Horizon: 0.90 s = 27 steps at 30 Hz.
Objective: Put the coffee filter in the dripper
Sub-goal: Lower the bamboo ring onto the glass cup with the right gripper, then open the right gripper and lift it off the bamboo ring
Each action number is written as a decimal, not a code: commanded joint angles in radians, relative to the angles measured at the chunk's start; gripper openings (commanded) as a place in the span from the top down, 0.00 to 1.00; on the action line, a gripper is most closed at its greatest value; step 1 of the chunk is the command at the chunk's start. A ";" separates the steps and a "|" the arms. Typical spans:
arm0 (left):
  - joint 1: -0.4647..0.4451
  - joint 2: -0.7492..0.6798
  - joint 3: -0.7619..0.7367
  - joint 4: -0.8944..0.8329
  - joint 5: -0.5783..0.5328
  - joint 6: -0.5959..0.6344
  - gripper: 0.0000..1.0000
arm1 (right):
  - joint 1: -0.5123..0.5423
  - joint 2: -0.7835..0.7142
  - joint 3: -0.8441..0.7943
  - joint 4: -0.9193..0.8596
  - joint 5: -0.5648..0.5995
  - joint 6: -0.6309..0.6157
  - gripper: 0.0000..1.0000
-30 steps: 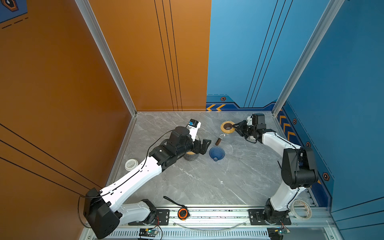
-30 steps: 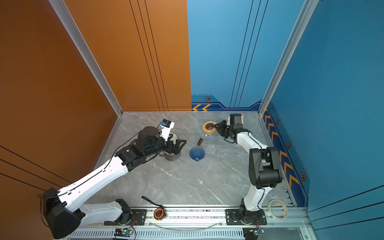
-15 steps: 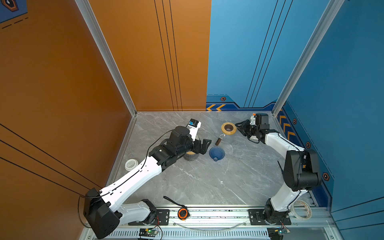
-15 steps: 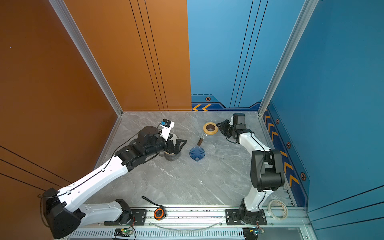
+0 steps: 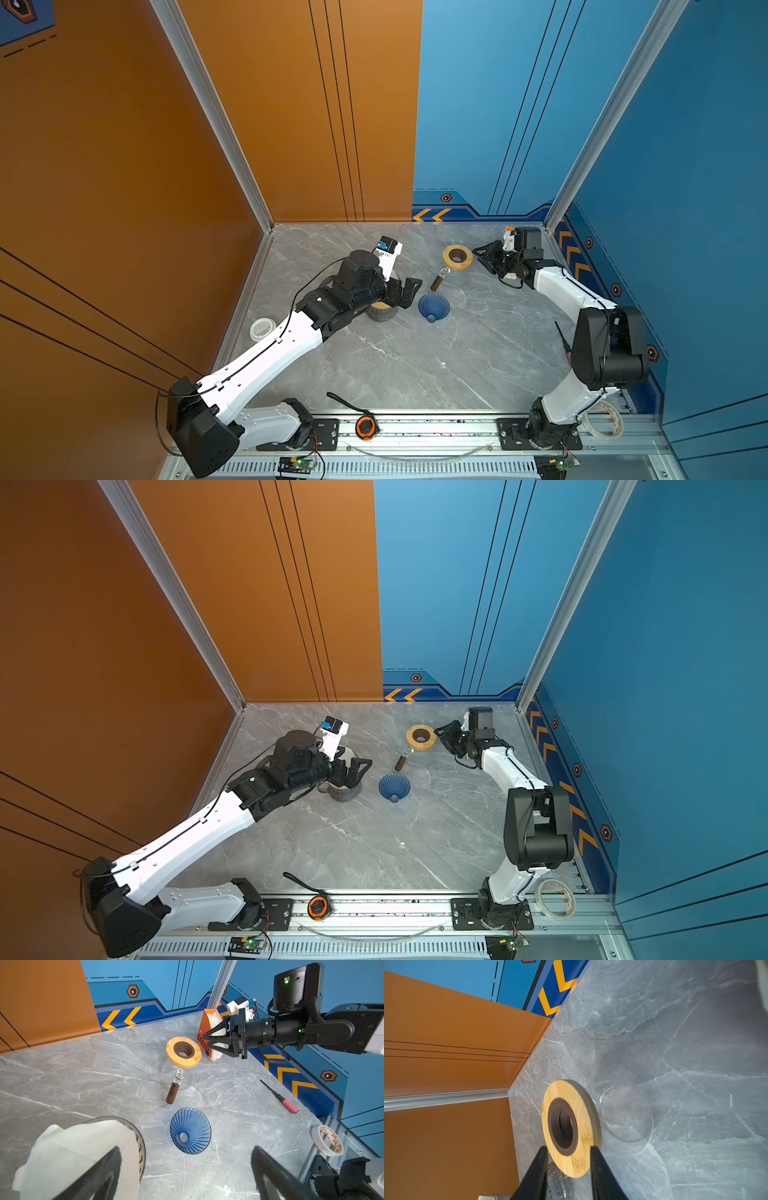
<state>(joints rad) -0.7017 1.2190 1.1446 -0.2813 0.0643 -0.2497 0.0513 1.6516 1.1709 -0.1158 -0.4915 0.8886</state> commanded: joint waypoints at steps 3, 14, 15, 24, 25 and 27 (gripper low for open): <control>-0.007 -0.020 0.066 -0.068 -0.024 0.056 0.02 | -0.006 -0.071 0.057 -0.136 0.028 -0.127 0.66; -0.001 -0.062 0.105 -0.170 -0.056 0.108 0.02 | 0.072 -0.131 0.187 -0.481 0.153 -0.383 0.58; 0.001 -0.072 0.101 -0.173 -0.059 0.109 0.02 | 0.085 -0.134 0.196 -0.509 0.170 -0.402 0.57; 0.011 -0.154 0.049 -0.214 -0.079 0.099 0.02 | 0.195 -0.138 0.240 -0.654 0.218 -0.500 0.53; 0.011 -0.165 0.034 -0.215 -0.086 0.096 0.02 | 0.212 -0.136 0.241 -0.670 0.229 -0.507 0.52; 0.013 -0.187 0.007 -0.216 -0.091 0.087 0.02 | 0.239 -0.132 0.235 -0.691 0.248 -0.514 0.52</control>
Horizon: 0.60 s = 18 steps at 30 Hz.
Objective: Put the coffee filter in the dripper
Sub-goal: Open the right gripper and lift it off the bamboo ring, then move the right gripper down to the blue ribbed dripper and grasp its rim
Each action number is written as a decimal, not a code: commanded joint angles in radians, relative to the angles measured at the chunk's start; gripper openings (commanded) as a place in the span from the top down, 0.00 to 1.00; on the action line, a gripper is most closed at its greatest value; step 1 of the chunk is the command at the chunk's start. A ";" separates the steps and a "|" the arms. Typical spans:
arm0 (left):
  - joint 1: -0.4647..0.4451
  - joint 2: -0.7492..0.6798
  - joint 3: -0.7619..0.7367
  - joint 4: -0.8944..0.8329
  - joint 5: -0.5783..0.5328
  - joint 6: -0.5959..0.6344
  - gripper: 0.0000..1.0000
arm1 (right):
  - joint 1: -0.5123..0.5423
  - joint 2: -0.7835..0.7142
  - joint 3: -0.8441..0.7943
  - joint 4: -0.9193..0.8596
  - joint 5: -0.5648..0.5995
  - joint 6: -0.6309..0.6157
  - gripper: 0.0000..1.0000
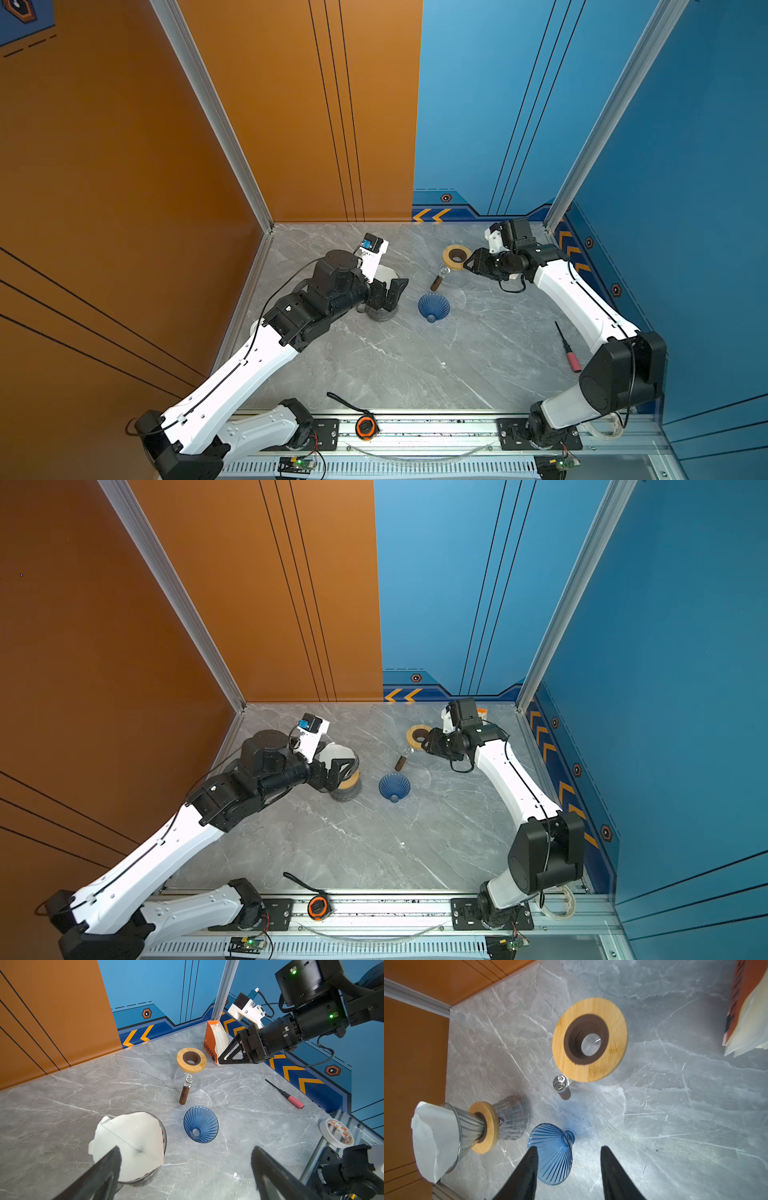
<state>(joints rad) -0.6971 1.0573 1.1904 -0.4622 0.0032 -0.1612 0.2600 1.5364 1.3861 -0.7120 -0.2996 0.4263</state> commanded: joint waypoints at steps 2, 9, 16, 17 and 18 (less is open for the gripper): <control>0.008 -0.043 -0.064 -0.038 -0.035 -0.011 0.02 | 0.063 -0.021 0.005 -0.101 0.102 -0.050 0.51; 0.011 -0.117 -0.153 -0.049 -0.039 -0.050 0.02 | 0.133 -0.020 -0.047 -0.099 0.119 -0.034 0.50; 0.009 -0.160 -0.235 -0.069 -0.036 -0.084 0.02 | 0.174 0.024 -0.104 -0.082 0.114 -0.023 0.49; 0.008 -0.164 -0.242 -0.069 -0.035 -0.087 0.02 | 0.175 0.029 -0.111 -0.075 0.111 -0.019 0.49; 0.009 -0.171 -0.250 -0.069 -0.033 -0.089 0.02 | 0.177 0.034 -0.118 -0.064 0.110 -0.014 0.49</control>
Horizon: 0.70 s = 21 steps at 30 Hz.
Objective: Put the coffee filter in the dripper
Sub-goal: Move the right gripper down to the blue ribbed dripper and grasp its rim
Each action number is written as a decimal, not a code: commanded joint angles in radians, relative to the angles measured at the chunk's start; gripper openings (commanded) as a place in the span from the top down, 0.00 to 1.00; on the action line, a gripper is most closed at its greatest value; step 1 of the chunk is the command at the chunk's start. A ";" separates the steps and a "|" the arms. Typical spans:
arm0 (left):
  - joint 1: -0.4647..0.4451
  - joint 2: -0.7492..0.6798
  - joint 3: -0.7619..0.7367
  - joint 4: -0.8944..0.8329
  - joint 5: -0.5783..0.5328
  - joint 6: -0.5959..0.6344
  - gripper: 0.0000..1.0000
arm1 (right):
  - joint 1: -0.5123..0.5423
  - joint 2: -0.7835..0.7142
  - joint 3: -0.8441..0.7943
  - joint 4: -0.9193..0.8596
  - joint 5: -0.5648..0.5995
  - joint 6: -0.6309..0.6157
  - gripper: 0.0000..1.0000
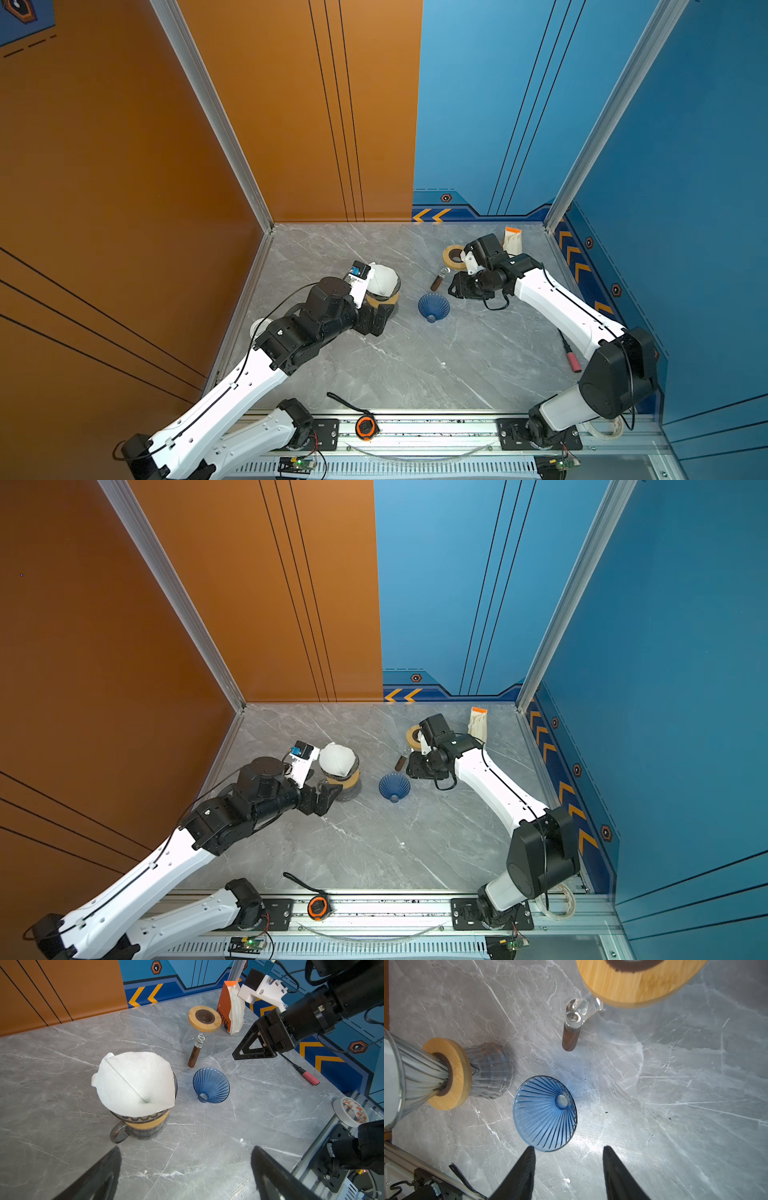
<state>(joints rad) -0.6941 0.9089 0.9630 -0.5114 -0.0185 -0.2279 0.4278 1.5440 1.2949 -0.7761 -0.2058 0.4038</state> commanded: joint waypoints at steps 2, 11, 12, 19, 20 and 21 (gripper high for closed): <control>0.006 -0.035 -0.036 -0.027 -0.009 -0.026 0.02 | 0.012 0.034 -0.043 0.023 0.012 0.022 0.49; 0.005 -0.068 -0.097 -0.035 -0.009 -0.064 0.02 | 0.022 0.077 -0.083 0.114 -0.016 0.070 0.49; 0.006 -0.066 -0.098 -0.035 -0.011 -0.064 0.02 | 0.025 0.087 -0.082 0.118 -0.019 0.071 0.49; 0.007 -0.040 -0.093 -0.035 -0.006 -0.058 0.02 | 0.040 0.142 -0.069 0.141 -0.029 0.084 0.51; 0.004 -0.036 -0.092 -0.035 -0.006 -0.056 0.02 | 0.040 0.149 -0.065 0.143 -0.029 0.086 0.51; 0.005 -0.034 -0.090 -0.035 -0.005 -0.054 0.02 | 0.044 0.156 -0.063 0.143 -0.028 0.087 0.51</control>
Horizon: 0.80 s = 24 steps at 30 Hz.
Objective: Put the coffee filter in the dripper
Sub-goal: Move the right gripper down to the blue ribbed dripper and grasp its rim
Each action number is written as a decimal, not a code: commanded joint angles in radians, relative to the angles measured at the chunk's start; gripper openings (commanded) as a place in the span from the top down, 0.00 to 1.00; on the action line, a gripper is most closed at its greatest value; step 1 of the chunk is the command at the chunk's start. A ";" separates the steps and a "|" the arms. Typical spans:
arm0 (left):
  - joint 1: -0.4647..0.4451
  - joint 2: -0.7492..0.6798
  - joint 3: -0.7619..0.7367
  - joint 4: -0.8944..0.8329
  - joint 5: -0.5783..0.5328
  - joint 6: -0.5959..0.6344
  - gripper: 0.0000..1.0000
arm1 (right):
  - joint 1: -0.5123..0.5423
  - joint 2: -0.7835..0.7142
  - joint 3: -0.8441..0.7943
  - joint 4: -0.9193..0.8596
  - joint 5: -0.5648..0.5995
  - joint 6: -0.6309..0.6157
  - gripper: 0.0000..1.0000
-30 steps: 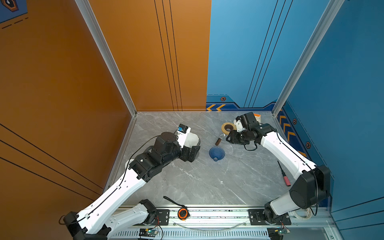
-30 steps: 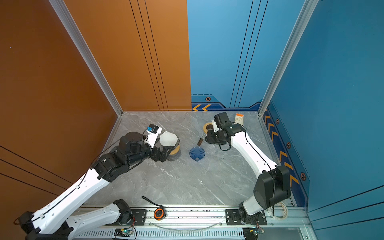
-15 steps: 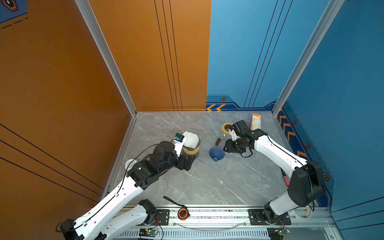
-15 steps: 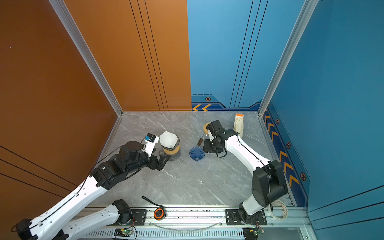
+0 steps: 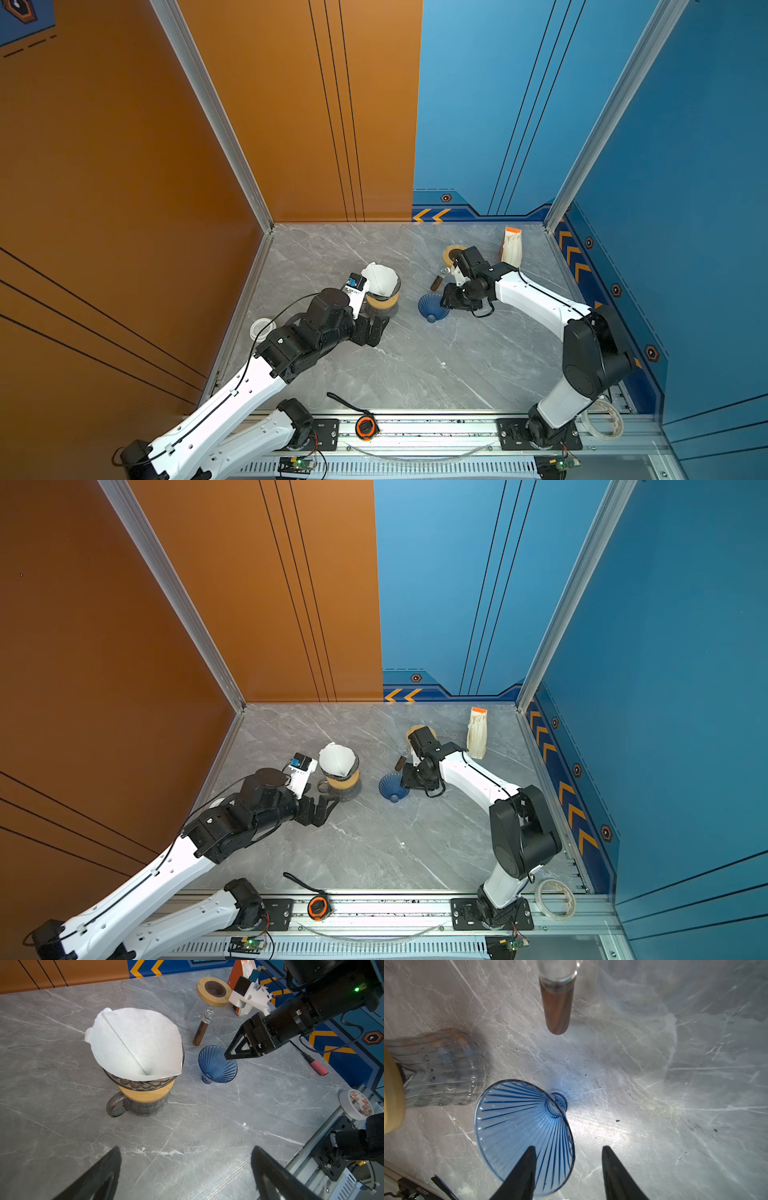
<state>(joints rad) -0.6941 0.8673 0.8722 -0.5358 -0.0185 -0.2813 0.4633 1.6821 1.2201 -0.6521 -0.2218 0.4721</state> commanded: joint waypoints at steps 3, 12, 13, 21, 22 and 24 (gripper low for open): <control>0.006 0.013 0.002 -0.009 -0.008 0.005 0.02 | 0.014 0.037 0.019 0.020 -0.005 0.021 0.52; 0.005 0.039 0.013 0.000 0.000 0.020 0.02 | 0.026 0.092 0.039 0.026 -0.012 0.032 0.62; 0.006 0.041 0.011 0.001 0.000 0.022 0.02 | 0.026 0.095 0.039 0.028 -0.013 0.033 0.64; 0.006 0.051 0.011 0.003 -0.003 0.022 0.02 | 0.026 0.095 0.037 0.031 -0.015 0.043 0.79; 0.005 0.053 0.011 0.005 -0.003 0.021 0.02 | 0.026 0.095 0.037 0.033 -0.014 0.043 0.80; 0.006 0.054 0.012 0.009 -0.003 0.021 0.02 | 0.026 0.094 0.036 0.033 -0.015 0.043 0.82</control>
<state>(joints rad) -0.6941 0.9176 0.8722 -0.5350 -0.0181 -0.2771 0.4847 1.7683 1.2377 -0.6258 -0.2340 0.5053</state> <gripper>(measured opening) 0.979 0.187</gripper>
